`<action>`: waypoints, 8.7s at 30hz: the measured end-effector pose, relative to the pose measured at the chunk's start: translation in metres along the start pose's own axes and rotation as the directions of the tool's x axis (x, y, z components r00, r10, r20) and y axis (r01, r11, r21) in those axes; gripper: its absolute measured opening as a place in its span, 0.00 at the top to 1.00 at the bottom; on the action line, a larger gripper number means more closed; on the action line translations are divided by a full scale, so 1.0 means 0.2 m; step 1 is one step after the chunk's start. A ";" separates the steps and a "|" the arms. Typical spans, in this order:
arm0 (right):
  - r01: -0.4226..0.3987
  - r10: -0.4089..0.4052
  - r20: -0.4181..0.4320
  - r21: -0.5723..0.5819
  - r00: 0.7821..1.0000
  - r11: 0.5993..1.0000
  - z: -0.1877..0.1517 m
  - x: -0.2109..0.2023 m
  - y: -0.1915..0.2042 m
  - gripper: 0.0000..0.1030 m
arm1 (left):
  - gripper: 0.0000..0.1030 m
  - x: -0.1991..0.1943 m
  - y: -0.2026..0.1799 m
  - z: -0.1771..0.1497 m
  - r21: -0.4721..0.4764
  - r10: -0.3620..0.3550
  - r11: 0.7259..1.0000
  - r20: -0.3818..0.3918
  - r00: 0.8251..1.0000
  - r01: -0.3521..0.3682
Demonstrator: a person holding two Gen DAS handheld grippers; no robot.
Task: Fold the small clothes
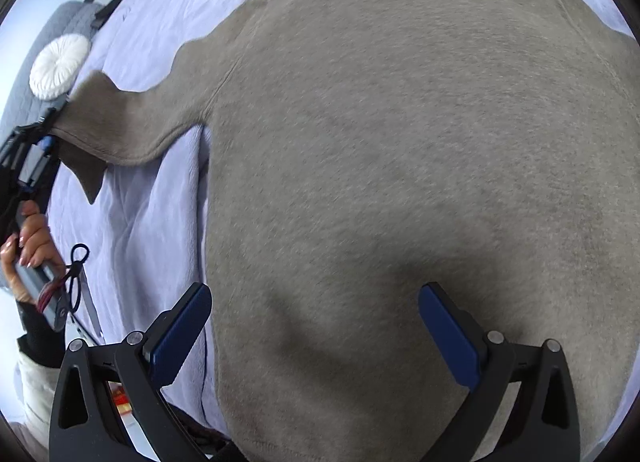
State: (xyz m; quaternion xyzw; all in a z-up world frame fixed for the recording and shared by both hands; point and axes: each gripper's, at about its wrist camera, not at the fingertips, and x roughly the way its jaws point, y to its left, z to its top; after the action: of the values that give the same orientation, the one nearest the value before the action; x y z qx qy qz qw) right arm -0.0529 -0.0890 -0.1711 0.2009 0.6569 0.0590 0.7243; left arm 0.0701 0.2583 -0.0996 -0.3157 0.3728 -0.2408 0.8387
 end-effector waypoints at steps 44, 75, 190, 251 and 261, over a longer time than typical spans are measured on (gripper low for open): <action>0.141 -0.080 0.376 -0.138 0.923 0.980 0.70 -0.11 -0.21 0.80 | 0.19 0.72 0.11 -0.34 0.254 0.454 0.889 -0.378 0.807 -0.381; -0.501 0.505 0.108 0.408 0.857 0.763 0.51 0.53 -0.05 0.93 | 0.90 0.74 0.17 -0.22 0.221 0.306 0.950 -0.530 0.791 -0.220; -0.217 0.146 0.234 0.317 0.961 0.923 0.41 -0.28 -0.99 0.24 | 0.00 0.80 -0.49 -0.72 0.535 0.722 0.673 -0.323 0.612 -0.511; -0.610 0.494 0.555 0.032 0.670 0.792 0.77 -0.84 -1.27 0.90 | 0.00 1.23 -0.86 -0.84 0.358 0.517 0.850 -0.428 0.742 -0.386; -0.373 0.357 0.170 0.072 0.918 0.925 0.94 -0.02 -0.65 0.85 | 0.00 0.97 -0.52 -0.71 0.315 0.585 0.809 -0.360 0.727 -0.495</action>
State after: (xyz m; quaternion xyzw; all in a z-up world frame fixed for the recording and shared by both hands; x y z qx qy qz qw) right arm 0.1059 -0.2491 -0.2041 0.3610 0.5523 0.1438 0.7375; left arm 0.0594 0.0134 -0.1921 -0.0451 0.6025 -0.0856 0.7923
